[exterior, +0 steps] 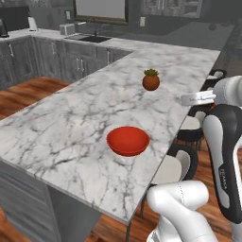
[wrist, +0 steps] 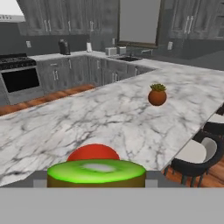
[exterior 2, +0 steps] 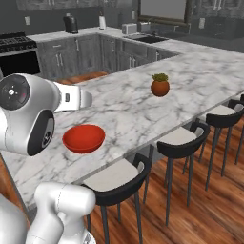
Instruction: Retrieve the kiwi and apple from the fridge and place them into the bowl on the dining table.
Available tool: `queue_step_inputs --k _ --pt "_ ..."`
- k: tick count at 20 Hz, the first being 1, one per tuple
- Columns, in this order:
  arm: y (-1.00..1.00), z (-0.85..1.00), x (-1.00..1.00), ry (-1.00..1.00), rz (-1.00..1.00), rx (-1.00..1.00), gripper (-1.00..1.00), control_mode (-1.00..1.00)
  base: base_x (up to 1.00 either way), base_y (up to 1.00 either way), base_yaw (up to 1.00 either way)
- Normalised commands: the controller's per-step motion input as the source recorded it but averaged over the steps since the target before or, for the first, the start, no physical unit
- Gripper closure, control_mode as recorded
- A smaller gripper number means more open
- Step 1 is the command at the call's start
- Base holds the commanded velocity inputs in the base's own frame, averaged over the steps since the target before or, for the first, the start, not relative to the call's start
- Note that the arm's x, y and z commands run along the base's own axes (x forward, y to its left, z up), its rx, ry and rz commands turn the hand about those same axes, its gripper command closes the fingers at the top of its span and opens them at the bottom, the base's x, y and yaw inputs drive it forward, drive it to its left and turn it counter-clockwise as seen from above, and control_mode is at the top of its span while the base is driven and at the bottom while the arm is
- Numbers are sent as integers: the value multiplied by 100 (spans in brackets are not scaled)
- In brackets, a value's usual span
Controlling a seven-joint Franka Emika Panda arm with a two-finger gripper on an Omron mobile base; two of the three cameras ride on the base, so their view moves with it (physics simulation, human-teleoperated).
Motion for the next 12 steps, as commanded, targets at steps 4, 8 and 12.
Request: queue_step_inputs --k 4,8,12 --pt "0 0 0 0 0 0 100 100 66 32 3" --pt "52 -28 81 14 0 -3 100 -100 0 0 0" --pt "54 -42 83 23 1 -2 100 -100 0 0 0"
